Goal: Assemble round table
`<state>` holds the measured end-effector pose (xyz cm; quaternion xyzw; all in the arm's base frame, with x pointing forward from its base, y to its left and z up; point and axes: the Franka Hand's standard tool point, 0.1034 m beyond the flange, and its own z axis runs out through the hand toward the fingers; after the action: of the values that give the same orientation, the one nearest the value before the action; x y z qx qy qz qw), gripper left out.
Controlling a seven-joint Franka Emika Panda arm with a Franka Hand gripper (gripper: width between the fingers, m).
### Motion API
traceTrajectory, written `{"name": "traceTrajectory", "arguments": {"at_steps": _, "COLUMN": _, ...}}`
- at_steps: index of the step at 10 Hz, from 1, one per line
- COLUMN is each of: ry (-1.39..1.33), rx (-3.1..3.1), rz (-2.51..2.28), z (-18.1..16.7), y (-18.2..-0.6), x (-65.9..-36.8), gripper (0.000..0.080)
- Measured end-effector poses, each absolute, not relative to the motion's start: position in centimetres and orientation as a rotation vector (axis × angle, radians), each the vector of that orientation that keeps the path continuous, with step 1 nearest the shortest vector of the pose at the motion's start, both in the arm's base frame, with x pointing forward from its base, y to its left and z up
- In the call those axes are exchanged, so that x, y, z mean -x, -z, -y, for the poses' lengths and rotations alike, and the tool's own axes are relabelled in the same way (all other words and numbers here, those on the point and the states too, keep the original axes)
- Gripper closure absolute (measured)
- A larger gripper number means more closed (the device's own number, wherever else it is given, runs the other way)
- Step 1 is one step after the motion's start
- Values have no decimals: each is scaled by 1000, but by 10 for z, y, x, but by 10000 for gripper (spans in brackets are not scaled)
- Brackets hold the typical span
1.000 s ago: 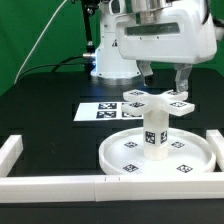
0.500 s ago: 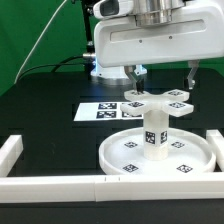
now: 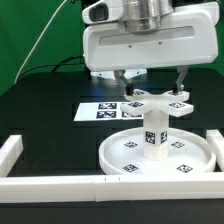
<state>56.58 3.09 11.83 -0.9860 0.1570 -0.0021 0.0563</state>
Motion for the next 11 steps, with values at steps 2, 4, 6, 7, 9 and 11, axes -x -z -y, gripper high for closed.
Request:
{"name": "traceTrajectory", "arguments": {"at_steps": 2, "ry": -8, "rx": 2990, "rz": -487, "z": -32, "y": -117, "x": -564, "gripper": 150}}
{"name": "traceTrajectory", "arguments": {"at_steps": 4, "ry": -97, "rx": 2999, "rz": -525, "z": -34, "y": -109, "x": -557, "gripper": 150}}
{"name": "traceTrajectory", "arguments": {"at_steps": 6, "ry": -87, "rx": 3027, "rz": -471, "z": -42, "y": -104, "x": -557, "gripper": 150}}
{"name": "traceTrajectory", "arguments": {"at_steps": 7, "ry": -75, "rx": 3027, "rz": -471, "z": -43, "y": -103, "x": -559, "gripper": 150}}
{"name": "traceTrajectory", "arguments": {"at_steps": 9, "ry": -67, "rx": 3027, "rz": -472, "z": -42, "y": -104, "x": -561, "gripper": 150}}
{"name": "traceTrajectory", "arguments": {"at_steps": 11, "ry": -65, "rx": 3025, "rz": -477, "z": -42, "y": -104, "x": -561, "gripper": 150}}
